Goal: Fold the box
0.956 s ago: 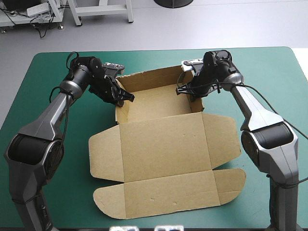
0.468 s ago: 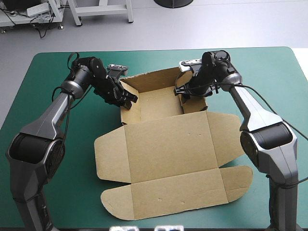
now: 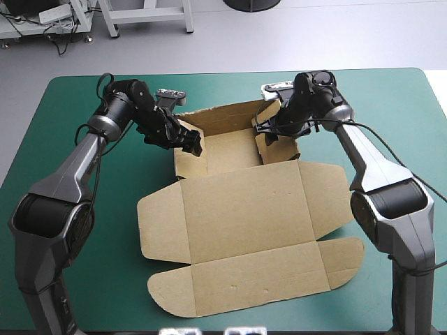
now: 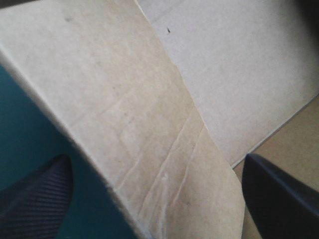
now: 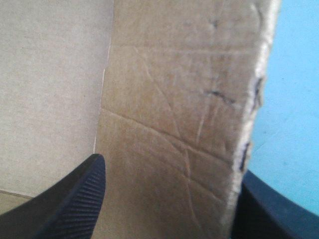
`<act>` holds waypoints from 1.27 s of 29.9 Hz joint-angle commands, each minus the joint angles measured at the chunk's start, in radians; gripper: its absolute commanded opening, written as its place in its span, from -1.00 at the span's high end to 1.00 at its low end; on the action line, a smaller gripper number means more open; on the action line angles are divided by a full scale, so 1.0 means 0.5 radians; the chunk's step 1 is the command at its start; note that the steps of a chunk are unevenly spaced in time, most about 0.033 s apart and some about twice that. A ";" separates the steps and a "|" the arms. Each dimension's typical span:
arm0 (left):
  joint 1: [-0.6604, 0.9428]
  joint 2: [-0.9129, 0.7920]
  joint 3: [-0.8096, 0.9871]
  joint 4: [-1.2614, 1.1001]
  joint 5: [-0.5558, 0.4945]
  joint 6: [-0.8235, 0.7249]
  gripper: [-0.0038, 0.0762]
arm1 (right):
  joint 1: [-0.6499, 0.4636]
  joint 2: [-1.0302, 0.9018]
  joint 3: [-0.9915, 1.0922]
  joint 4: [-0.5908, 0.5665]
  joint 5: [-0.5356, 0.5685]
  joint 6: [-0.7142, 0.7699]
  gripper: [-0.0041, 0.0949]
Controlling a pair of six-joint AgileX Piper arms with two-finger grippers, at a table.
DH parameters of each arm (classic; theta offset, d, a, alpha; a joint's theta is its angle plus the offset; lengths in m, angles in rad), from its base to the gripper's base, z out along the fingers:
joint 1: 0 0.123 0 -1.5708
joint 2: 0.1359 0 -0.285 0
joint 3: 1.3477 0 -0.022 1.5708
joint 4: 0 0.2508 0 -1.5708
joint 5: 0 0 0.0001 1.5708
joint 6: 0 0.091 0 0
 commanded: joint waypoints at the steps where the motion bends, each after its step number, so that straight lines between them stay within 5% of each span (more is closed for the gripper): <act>1: -0.011 -0.176 -0.123 -0.004 0.131 -0.020 -0.74 | 0.004 -0.198 -0.125 -0.037 0.031 0.011 -0.31; 11: -0.011 -0.477 -0.317 0.164 0.131 -0.056 -0.63 | -0.057 -0.463 -0.289 -0.051 0.031 -0.020 -0.31; 14: -0.011 -0.634 -0.317 0.235 0.131 -0.037 -0.32 | -0.057 -0.544 -0.289 -0.102 0.031 -0.029 -0.31; 20: -0.011 -0.898 -0.317 0.253 0.131 0.104 0.89 | -0.057 -0.575 -0.273 -0.148 0.031 -0.077 -0.31; 27: -0.011 -1.016 -0.153 0.323 0.135 0.153 0.91 | -0.057 -0.482 -0.196 -0.171 0.031 -0.078 -0.31; 38: -0.011 -1.317 0.941 0.516 0.118 0.149 0.91 | -0.057 -0.231 -0.187 -0.123 0.031 -0.078 -0.31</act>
